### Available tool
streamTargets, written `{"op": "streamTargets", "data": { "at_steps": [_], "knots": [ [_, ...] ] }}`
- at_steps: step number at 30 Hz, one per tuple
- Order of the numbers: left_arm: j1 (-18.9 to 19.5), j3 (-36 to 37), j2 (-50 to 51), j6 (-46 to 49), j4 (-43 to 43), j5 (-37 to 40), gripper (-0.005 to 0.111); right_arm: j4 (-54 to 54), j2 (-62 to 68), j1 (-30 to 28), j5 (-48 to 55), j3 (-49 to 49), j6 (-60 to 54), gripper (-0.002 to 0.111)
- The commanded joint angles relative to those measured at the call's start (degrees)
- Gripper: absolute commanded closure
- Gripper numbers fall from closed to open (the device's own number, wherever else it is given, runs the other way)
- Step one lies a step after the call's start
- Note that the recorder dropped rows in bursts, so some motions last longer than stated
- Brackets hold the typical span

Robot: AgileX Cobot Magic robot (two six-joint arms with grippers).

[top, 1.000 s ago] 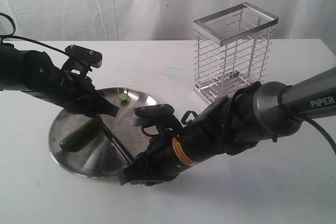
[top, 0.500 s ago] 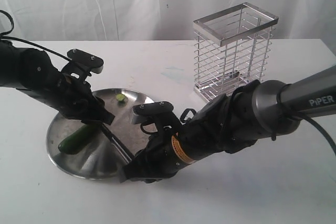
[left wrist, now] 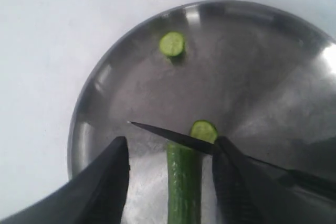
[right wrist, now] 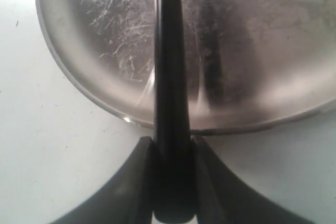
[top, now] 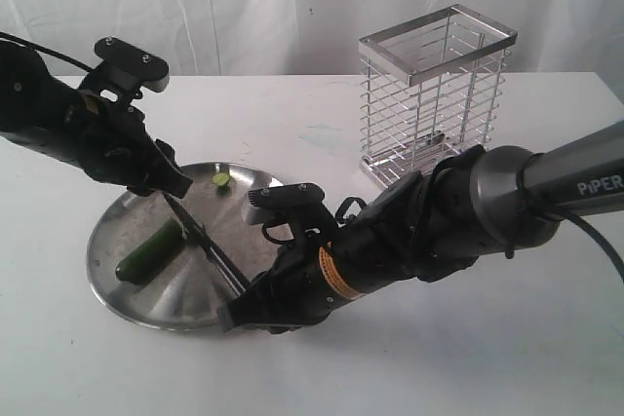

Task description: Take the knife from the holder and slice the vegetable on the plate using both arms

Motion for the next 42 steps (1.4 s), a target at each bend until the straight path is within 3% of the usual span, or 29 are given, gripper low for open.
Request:
{"op": "streamTargets", "data": {
  "at_steps": [1,13,15,23,35,37,40,42],
  "knots": [
    [1.08,0.46,-0.57,-1.67,-0.25,3.05,0.053,0.04,-0.66,-0.07,-0.37,-0.13,0.81,0.108],
    [1.08,0.46,-1.02,-3.08,-3.13,5.36,0.055,0.04,-3.32,-0.36,7.96,-0.13,1.75,0.108],
    [1.08,0.46,-1.02,-3.08,-3.53,5.81,0.061,0.04,-2.73,-0.89,8.09,-0.72,1.86,0.108],
    [1.08,0.46,-1.02,-3.08,-3.69,7.40,0.107,0.04,1.30,-2.22,3.11,-7.05,1.86,0.108],
    [1.08,0.46,-1.02,-3.08,-3.69,7.88,0.107,0.04,7.73,-2.31,0.55,-10.91,1.86,0.108],
    [1.08,0.46,-1.02,-3.08,-3.84,7.76,0.107,0.04,8.02,-2.31,-0.39,-11.65,1.86,0.098],
    [1.08,0.46,-1.66,-2.86,-5.37,6.90,0.107,0.04,8.02,-2.31,0.64,-12.26,1.86,0.065],
    [1.08,0.46,-3.36,-2.86,-5.37,6.64,0.107,0.04,7.89,-2.31,1.84,-12.65,0.17,0.055]
  ]
}}
